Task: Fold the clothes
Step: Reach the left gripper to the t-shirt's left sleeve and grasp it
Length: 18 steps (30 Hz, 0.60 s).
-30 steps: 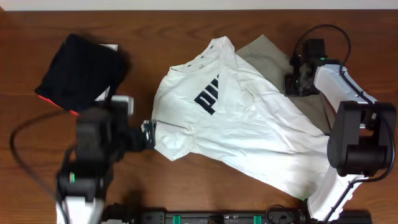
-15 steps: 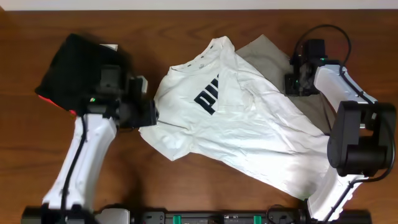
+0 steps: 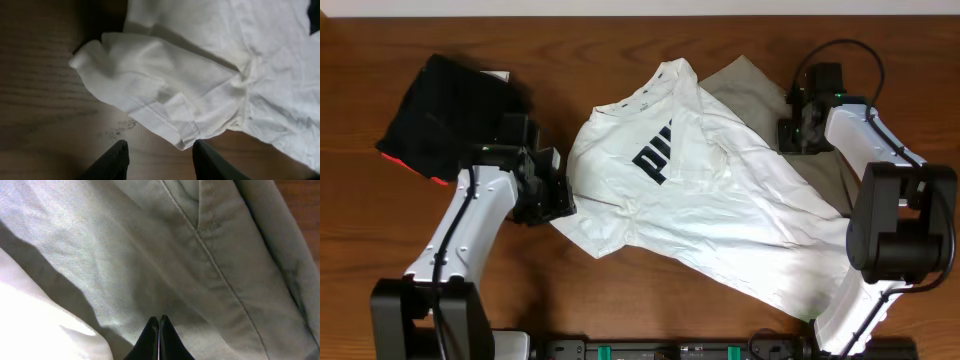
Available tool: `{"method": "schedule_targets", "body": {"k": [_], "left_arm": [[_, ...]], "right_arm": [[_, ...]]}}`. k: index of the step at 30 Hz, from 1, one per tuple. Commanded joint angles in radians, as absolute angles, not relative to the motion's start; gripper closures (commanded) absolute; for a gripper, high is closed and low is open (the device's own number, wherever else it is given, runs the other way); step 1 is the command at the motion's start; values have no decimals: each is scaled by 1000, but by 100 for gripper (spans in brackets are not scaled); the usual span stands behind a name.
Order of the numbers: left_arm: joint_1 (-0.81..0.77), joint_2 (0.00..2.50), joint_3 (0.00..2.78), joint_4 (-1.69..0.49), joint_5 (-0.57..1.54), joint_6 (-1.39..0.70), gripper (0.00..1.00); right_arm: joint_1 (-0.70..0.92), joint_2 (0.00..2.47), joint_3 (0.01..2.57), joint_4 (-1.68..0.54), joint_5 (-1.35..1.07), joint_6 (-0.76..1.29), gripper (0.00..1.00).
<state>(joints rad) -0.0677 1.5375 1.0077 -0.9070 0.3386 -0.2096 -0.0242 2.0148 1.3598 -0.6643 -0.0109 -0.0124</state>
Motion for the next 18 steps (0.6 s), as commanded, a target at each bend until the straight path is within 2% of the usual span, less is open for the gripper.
{"method": "schedule_targets", "body": {"k": [1, 7, 18], "left_arm": [[-70, 1538, 951, -880, 348, -319, 56], [-70, 1538, 828, -755, 348, -457, 55], [-93, 1538, 799, -639, 347, -481, 55]], "right_arm": [[-40, 2016, 1357, -664, -15, -24, 97], [-40, 2016, 1357, -661, -15, -24, 98], [-40, 2016, 1357, -661, -15, -24, 97]]}}
